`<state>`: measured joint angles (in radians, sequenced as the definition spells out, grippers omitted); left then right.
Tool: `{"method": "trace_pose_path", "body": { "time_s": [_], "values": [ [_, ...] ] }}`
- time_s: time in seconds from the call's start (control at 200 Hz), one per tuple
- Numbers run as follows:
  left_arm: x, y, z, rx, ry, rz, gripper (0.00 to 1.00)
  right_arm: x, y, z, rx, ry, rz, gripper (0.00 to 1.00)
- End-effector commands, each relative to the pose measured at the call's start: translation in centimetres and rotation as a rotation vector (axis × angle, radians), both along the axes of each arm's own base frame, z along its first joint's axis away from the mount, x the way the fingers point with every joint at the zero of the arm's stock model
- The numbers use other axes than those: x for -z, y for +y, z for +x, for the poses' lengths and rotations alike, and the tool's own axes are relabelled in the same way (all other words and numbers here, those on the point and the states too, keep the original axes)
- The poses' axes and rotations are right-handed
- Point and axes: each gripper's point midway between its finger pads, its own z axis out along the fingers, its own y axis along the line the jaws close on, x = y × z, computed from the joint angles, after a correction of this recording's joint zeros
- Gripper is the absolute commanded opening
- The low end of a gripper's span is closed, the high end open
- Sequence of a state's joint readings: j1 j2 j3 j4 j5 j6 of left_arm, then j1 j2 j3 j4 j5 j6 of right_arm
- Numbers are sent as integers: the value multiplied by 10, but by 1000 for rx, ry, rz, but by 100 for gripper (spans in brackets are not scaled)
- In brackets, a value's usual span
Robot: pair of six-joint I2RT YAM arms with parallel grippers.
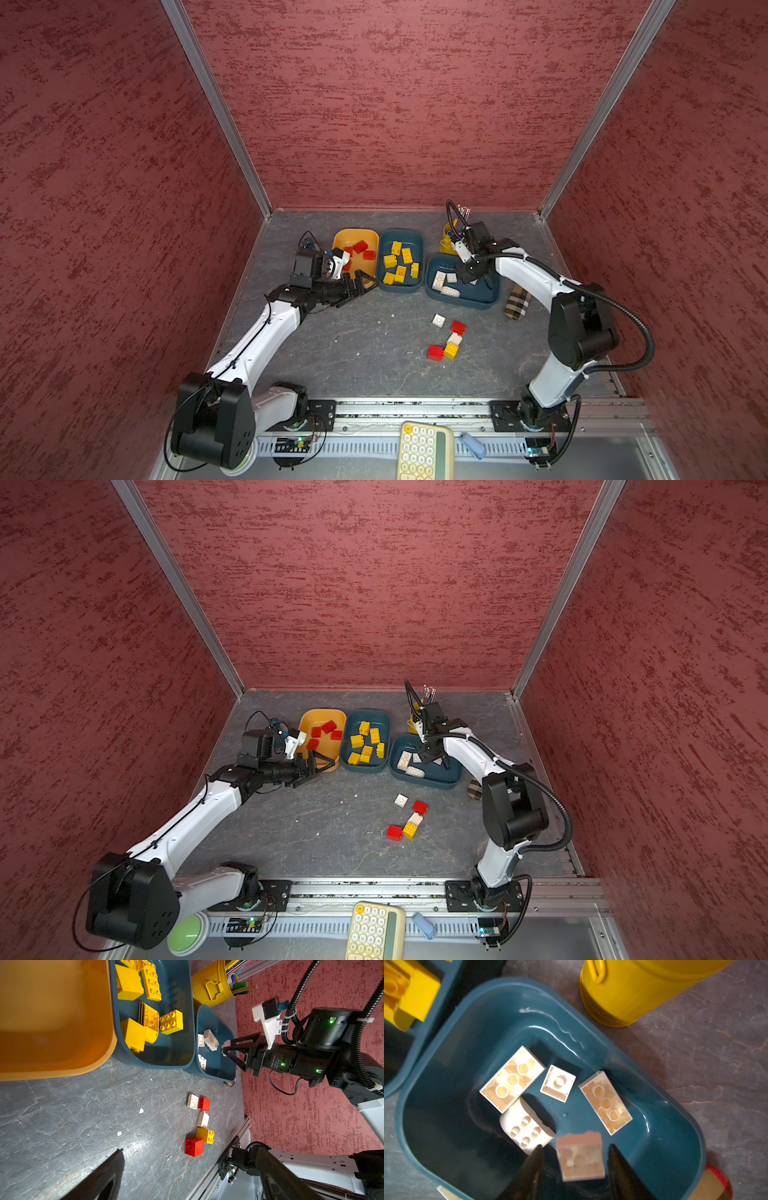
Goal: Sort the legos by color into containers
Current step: 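Carry the white brick into the farther teal tub and release it, then lower the right gripper to the table bricks and grasp a white brick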
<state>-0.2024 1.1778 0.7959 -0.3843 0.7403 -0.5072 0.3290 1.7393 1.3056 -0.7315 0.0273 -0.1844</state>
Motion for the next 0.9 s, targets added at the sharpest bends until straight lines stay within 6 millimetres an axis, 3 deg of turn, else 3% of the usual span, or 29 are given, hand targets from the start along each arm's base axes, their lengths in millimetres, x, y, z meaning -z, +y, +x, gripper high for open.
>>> {"method": "trace_pose_path", "body": {
  "time_s": [0.0,0.11,0.225,0.321,0.481,0.551,0.736,0.892],
  "values": [
    [-14,-2,8,7,-50,7,99,-2,9,-7,-48,9,43,63],
    [-15,-1,7,8,-50,11,99,-14,26,-23,-94,15,141,66],
    [-13,1,7,3,-45,16,99,-23,52,-55,-175,34,216,66],
    [-12,2,8,3,-42,17,100,-17,67,-89,-268,59,203,66],
    [-9,3,10,9,-34,20,99,9,90,-141,-447,99,148,69],
    [-9,3,11,11,-31,21,99,21,94,-147,-481,96,115,69],
    [-8,4,8,11,-31,26,100,48,90,-134,-478,94,0,69],
    [-6,8,6,2,-29,34,99,55,92,-121,-479,75,-32,69]
  ]
}}
